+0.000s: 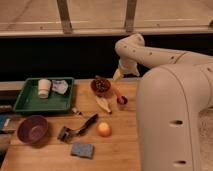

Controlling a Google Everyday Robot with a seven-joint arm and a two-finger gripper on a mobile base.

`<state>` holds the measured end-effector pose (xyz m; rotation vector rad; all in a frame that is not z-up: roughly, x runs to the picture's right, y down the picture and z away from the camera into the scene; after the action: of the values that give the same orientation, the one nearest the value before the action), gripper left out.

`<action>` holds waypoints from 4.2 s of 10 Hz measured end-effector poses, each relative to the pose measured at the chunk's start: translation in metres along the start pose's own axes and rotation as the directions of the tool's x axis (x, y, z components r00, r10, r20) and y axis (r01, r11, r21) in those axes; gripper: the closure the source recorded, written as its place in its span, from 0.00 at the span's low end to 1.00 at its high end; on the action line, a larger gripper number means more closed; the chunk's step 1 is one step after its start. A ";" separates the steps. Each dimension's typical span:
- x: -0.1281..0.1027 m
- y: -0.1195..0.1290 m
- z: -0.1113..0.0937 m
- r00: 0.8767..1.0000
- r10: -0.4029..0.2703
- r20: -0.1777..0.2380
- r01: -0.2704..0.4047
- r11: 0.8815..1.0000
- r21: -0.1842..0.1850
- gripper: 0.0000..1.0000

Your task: Wipe tray with towel

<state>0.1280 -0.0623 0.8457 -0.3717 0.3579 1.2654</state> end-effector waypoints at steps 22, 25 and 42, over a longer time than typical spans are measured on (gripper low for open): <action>-0.049 0.261 -0.030 0.824 -0.486 0.291 0.547 0.817 -0.183 0.20; -0.067 0.344 -0.026 0.714 -0.619 0.327 0.694 0.687 -0.215 0.20; -0.077 0.423 0.067 0.662 -0.664 0.348 0.749 0.560 -0.354 0.20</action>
<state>-0.2965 0.0119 0.9099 -0.7345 -0.2761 0.5341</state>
